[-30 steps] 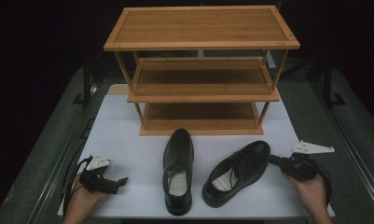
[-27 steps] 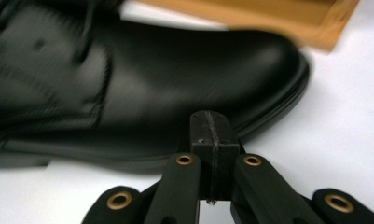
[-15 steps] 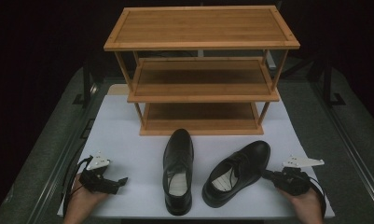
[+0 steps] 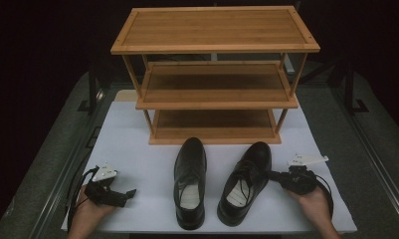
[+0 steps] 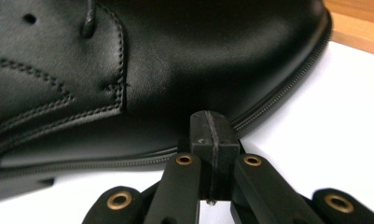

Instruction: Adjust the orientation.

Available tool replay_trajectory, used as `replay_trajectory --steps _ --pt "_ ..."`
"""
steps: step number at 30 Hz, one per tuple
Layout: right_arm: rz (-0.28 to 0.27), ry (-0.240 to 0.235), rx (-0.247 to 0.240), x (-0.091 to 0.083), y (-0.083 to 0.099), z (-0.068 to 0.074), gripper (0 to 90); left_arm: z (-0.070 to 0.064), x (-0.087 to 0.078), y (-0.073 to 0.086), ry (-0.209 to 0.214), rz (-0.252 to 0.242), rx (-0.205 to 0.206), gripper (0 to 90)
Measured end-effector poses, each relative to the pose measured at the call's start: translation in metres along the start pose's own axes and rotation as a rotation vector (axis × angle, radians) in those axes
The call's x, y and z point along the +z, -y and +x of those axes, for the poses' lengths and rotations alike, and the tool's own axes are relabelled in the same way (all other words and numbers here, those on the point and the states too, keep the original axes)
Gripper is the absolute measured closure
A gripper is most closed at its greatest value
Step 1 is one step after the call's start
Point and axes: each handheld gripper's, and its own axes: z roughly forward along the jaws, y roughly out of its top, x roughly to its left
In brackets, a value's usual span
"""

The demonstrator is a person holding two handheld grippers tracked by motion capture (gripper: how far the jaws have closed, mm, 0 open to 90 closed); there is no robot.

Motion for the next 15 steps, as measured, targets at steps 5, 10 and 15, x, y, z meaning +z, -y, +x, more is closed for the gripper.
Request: replay_trajectory --steps 5,10,15 --pt "0.008 -0.01 -0.011 0.011 -0.011 0.002 89.9 0.0 0.0 0.0 0.001 0.0 -0.001 0.0" --pt "0.02 -0.017 -0.031 0.023 -0.022 0.004 89.9 0.0 0.0 0.0 0.001 0.001 -0.002 0.0" --pt "0.027 -0.024 -0.047 0.035 -0.033 0.008 89.9 0.0 0.0 0.0 0.001 0.0 -0.002 0.0"
